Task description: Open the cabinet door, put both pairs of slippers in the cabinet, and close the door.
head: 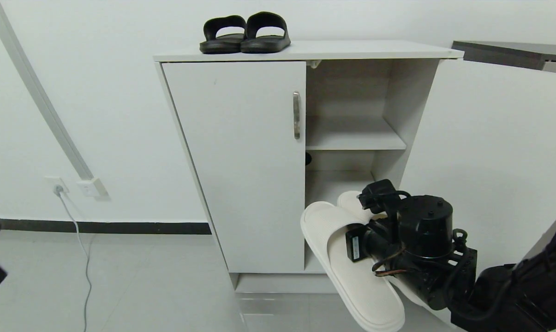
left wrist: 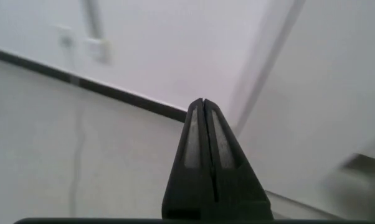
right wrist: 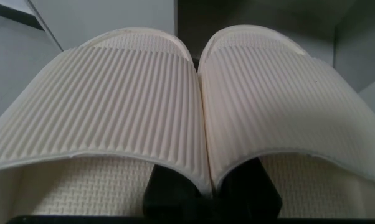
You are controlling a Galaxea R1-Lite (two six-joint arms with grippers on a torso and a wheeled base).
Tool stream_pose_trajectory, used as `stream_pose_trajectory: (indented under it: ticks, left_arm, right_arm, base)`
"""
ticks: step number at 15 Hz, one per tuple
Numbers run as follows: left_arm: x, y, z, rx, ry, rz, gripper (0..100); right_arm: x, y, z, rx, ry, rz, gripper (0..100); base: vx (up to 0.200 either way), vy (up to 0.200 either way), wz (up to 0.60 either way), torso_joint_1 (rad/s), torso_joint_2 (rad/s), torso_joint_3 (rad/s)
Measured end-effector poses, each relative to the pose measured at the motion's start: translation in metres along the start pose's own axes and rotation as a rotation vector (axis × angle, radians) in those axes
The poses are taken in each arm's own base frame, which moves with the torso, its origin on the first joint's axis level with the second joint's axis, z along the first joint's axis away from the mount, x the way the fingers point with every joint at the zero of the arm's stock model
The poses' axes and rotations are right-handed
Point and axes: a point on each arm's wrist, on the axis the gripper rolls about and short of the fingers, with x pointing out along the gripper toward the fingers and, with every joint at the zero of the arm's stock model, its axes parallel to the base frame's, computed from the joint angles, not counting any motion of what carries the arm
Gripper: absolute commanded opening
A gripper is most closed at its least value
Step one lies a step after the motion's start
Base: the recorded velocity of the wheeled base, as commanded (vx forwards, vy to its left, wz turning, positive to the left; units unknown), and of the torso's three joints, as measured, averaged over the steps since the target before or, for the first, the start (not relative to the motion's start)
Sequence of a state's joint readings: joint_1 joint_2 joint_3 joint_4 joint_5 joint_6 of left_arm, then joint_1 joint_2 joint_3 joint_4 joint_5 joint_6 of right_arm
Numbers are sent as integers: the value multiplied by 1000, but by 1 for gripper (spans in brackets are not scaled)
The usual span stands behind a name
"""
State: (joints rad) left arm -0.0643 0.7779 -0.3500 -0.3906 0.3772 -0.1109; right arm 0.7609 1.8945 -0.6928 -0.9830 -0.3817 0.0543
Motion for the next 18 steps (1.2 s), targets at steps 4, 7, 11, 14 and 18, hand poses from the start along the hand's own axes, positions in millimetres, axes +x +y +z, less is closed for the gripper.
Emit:
stream_pose_trajectory:
  ticks: [4,7,11,14,18]
  left_arm:
    - [-40,26,-60,90,5,62,0]
    - [-62,31,-93,154,40,-95,0]
    - [-85,37,-123,218,48,-322,0]
    - [-91,39,-127,189,0,-360,0]
    - [-92,39,-128,149,-18,-362,0]
  right_arm:
    - [0,4,-5,-9,15,11,0]
    - [-3,8,-7,-14,19,24,0]
    - [-5,12,-8,-14,13,39,0]
    - [-3,13,-6,-1,-16,38,0]
    - [16,14,7,22,-55,-132,0]
  base:
    - [0,0,0,0,0,0]
    - [0,0,0,0,0,0]
    - [0,0,0,0,0,0]
    - [0,0,0,0,0,0]
    - [0,0,0,0,0,0]
